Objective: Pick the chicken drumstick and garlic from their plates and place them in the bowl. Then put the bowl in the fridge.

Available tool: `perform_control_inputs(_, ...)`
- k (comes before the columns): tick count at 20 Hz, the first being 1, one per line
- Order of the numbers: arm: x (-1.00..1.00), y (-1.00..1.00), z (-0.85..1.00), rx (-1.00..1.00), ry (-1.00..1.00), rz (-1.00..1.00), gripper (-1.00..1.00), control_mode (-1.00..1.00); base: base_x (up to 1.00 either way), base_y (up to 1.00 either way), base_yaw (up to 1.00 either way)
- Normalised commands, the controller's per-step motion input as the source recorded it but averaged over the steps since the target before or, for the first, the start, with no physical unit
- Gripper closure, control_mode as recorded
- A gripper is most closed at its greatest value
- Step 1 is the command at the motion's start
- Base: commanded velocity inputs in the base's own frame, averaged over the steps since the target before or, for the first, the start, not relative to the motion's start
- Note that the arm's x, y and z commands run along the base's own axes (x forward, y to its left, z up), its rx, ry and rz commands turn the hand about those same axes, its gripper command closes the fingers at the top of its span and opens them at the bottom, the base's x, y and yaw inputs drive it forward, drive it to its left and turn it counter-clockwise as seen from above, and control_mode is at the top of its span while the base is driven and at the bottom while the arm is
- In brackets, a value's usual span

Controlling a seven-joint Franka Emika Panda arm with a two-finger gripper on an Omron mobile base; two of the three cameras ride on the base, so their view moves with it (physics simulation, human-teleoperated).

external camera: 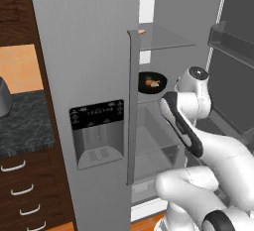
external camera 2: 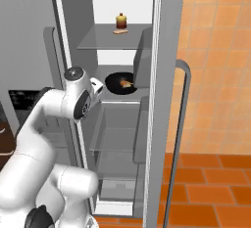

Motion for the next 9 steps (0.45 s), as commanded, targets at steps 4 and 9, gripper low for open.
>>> perform_control_inputs(4, -1.00, 0.00, 0.00, 0.00, -0.16, -0.19, -1.00, -1.00, 0.00, 0.00, 0.00)
perform_control_inputs(9, -1.00, 0.00, 0.00, 0.01, -0.11, -0.21, -1.00, -1.00, 0.00, 0.00, 0.00)
